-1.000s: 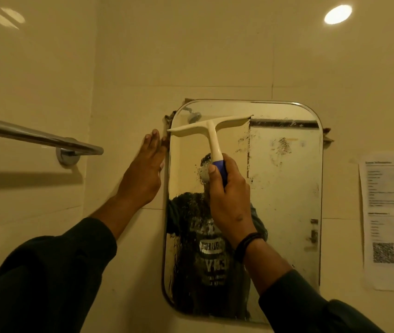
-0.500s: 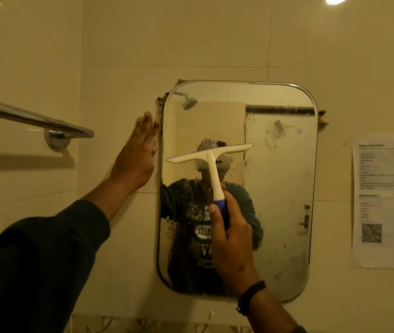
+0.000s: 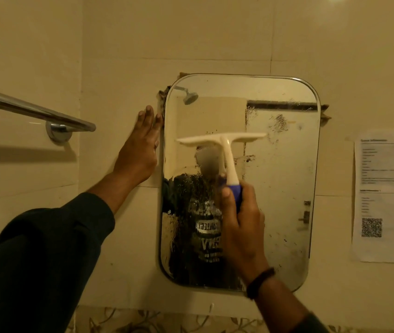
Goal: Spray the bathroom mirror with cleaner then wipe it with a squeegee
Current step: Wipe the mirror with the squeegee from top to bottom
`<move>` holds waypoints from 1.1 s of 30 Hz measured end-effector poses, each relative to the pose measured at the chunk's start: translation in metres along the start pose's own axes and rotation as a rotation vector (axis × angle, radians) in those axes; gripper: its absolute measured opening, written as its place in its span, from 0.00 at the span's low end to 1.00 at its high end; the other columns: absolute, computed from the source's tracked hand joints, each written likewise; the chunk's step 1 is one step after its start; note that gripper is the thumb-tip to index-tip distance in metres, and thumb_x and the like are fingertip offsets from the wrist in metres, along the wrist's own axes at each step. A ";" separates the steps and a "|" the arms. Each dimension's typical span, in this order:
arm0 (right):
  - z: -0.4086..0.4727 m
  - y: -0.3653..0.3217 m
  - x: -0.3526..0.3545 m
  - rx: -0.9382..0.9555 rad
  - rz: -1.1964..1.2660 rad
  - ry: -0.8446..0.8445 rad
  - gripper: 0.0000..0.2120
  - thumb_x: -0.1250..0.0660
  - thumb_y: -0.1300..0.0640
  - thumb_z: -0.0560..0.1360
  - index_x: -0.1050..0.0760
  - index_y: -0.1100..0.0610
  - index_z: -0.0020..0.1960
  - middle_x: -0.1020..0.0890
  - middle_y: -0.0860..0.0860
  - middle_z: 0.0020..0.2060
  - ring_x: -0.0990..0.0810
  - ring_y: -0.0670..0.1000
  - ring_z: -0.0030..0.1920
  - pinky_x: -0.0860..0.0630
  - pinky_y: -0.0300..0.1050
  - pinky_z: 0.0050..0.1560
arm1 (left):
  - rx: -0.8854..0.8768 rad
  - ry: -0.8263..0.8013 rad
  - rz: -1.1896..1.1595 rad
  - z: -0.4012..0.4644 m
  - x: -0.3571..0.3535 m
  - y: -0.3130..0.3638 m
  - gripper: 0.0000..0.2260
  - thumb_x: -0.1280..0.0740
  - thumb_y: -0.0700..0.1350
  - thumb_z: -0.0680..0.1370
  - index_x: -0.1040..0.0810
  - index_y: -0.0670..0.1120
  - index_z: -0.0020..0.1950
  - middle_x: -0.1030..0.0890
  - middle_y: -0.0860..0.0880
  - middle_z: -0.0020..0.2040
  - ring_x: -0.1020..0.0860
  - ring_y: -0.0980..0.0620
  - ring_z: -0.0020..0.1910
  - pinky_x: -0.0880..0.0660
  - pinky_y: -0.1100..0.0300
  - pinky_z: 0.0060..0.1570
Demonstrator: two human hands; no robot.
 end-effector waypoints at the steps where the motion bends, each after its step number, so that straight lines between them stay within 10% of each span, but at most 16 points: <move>1: 0.016 -0.006 0.000 0.005 -0.017 0.010 0.07 0.41 0.54 0.81 0.31 0.54 0.58 0.23 0.48 0.36 0.23 0.45 0.31 0.24 0.34 0.28 | 0.000 0.000 -0.001 0.000 0.000 0.000 0.29 0.45 0.35 0.83 0.51 0.49 0.82 0.57 0.51 0.82 0.59 0.52 0.81 0.40 0.48 0.77; 5: 0.063 -0.017 0.000 -0.018 -0.120 0.026 0.08 0.41 0.50 0.82 0.33 0.54 0.57 0.23 0.49 0.40 0.19 0.53 0.36 0.18 0.46 0.33 | -0.022 0.014 0.010 0.000 -0.001 0.000 0.29 0.43 0.33 0.82 0.49 0.46 0.81 0.55 0.48 0.82 0.58 0.50 0.81 0.44 0.50 0.78; 11: 0.027 0.009 0.009 -0.038 -0.147 0.042 0.06 0.41 0.51 0.82 0.32 0.53 0.53 0.24 0.47 0.37 0.21 0.42 0.33 0.25 0.31 0.27 | -0.015 0.010 -0.023 0.001 -0.004 -0.006 0.31 0.44 0.33 0.82 0.51 0.50 0.82 0.57 0.51 0.82 0.59 0.52 0.81 0.45 0.50 0.79; 19: -0.039 0.033 0.020 -0.111 -0.146 0.067 0.19 0.43 0.47 0.78 0.30 0.61 0.60 0.24 0.48 0.36 0.23 0.41 0.31 0.28 0.30 0.26 | -0.011 0.005 -0.004 0.001 -0.005 -0.005 0.31 0.45 0.33 0.83 0.52 0.50 0.82 0.57 0.51 0.82 0.60 0.52 0.80 0.41 0.47 0.78; 26: 0.006 0.001 0.012 -0.008 -0.097 0.062 0.04 0.41 0.52 0.81 0.31 0.52 0.53 0.24 0.49 0.36 0.23 0.46 0.31 0.25 0.34 0.26 | 0.006 0.010 -0.013 0.000 -0.004 -0.002 0.30 0.46 0.33 0.83 0.52 0.49 0.82 0.57 0.50 0.82 0.59 0.52 0.81 0.44 0.48 0.79; 33: 0.075 -0.017 -0.007 0.040 -0.141 0.080 0.11 0.42 0.49 0.82 0.31 0.56 0.55 0.25 0.49 0.36 0.24 0.49 0.31 0.20 0.41 0.30 | -0.007 0.033 0.002 -0.001 -0.004 -0.001 0.32 0.42 0.30 0.81 0.50 0.47 0.82 0.55 0.48 0.82 0.57 0.49 0.81 0.42 0.49 0.78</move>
Point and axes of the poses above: each hand's wrist, its own z-axis towards the middle knuckle, its own x-axis out of the back of the hand, y = z × x, the point moved 6 cm from there along z, towards the middle knuckle
